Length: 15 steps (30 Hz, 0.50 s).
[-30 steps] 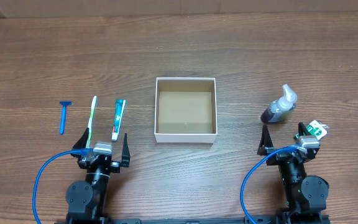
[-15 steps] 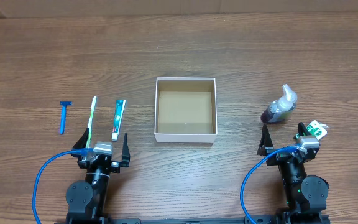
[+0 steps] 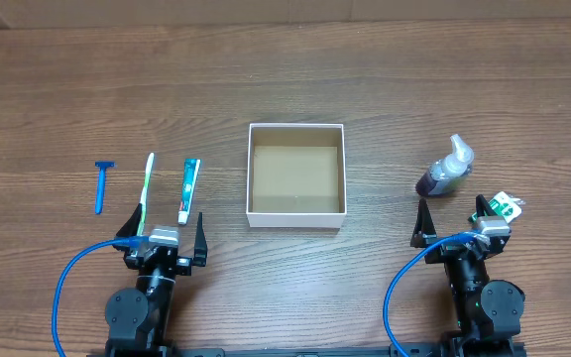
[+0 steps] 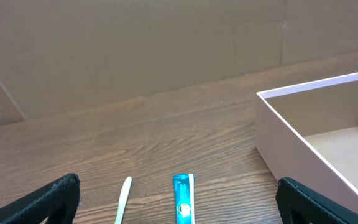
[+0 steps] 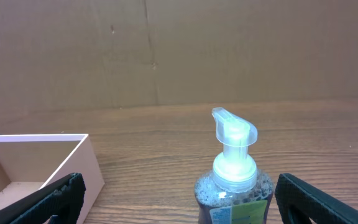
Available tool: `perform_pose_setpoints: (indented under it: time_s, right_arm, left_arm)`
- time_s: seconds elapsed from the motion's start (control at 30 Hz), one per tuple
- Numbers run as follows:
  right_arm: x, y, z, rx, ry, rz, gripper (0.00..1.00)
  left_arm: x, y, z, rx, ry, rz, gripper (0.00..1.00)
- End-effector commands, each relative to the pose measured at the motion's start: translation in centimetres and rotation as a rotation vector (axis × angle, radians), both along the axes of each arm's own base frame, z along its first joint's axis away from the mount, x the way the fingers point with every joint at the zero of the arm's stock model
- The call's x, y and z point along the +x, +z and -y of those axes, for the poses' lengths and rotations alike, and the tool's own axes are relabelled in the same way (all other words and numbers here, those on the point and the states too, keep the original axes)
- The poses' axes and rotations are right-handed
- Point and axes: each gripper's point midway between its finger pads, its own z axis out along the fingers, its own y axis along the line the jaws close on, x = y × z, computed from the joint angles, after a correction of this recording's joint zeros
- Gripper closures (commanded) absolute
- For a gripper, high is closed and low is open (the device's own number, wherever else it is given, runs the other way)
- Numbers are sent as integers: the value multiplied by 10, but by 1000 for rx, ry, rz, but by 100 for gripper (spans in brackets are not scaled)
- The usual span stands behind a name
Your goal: Pack container
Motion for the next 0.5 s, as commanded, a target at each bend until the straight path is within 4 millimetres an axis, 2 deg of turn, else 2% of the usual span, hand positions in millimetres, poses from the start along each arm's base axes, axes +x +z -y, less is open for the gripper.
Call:
perform_pose_setpoints:
  time_s: [0.0, 0.2, 0.33, 0.47]
  right_arm:
    - [0, -2, -4, -2, 22, 4, 0]
    - [-1, -2, -7, 138, 36, -8, 0]
    - [-2, -1, -7, 174, 33, -32, 0]
    - [-9, -3, -7, 171, 27, -115, 0]
  left_arm:
    - [-1, 1, 4, -13, -21, 6, 0]
    - [-1, 2, 4, -43, -16, 8, 0]
    - [-1, 2, 3, -198, 3, -23, 0]
    - [-9, 6, 2, -266, 16, -89, 0]
